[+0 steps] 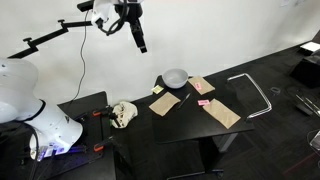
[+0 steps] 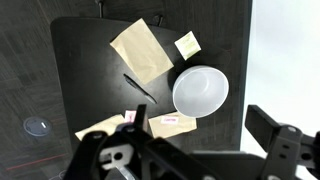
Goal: Put the black pen inside the grey bowl
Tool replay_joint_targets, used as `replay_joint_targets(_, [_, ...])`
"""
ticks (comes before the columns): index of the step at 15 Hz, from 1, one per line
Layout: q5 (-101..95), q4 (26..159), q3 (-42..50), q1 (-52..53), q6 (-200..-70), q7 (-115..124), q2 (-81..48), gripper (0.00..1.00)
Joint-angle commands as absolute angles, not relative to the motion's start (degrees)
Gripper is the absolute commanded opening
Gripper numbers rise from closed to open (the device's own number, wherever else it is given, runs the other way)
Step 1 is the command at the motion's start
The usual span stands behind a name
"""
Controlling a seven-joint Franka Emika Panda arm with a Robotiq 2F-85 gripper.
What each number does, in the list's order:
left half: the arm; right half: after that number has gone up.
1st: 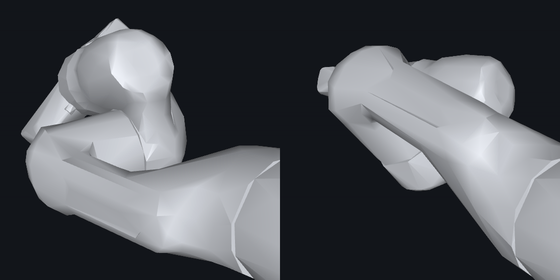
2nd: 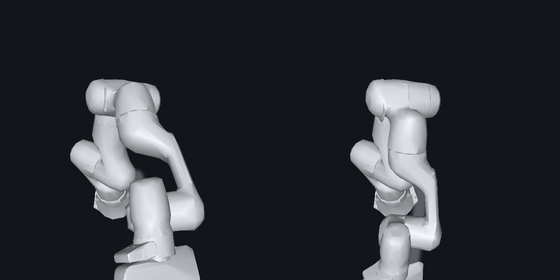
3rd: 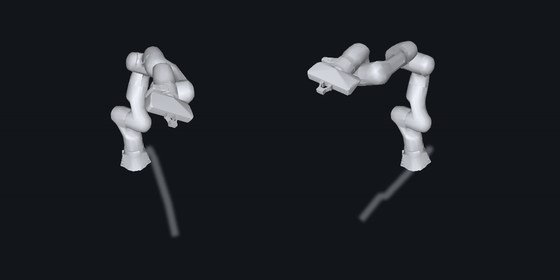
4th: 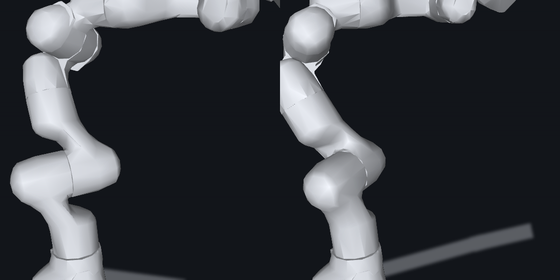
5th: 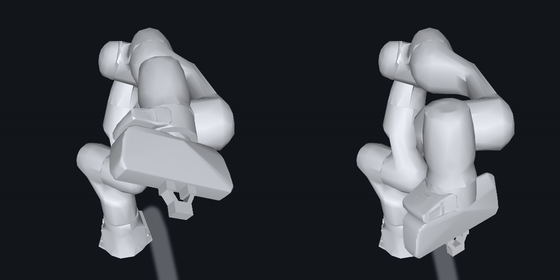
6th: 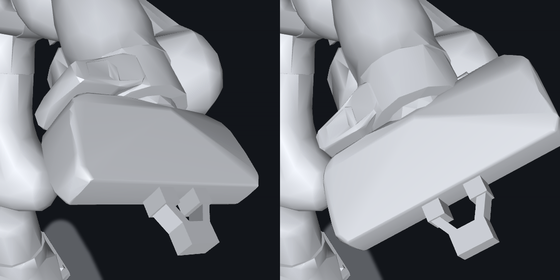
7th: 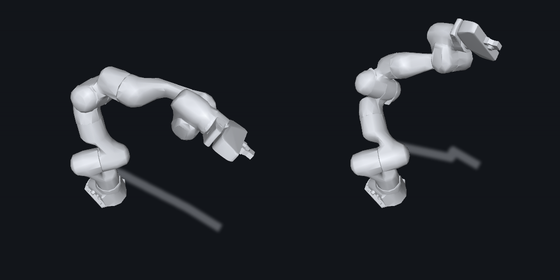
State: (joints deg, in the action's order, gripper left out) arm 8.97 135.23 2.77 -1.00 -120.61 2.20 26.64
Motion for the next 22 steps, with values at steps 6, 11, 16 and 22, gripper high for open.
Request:
replay_joint_targets(6, [5.3, 121.5, 4.8, -0.2, -119.3, -18.8, 9.5, 1.0])
replay_joint_targets(11, [1.8, 119.4, 4.8, -1.4, -122.9, -29.5, 2.0, 1.0])
replay_joint_targets(16, [0.8, 120.8, 4.3, -2.5, -129.0, -35.0, -2.6, 1.0])
replay_joint_targets(22, [1.4, 121.2, 3.5, -3.2, -130.9, -34.9, -5.6, 1.0])
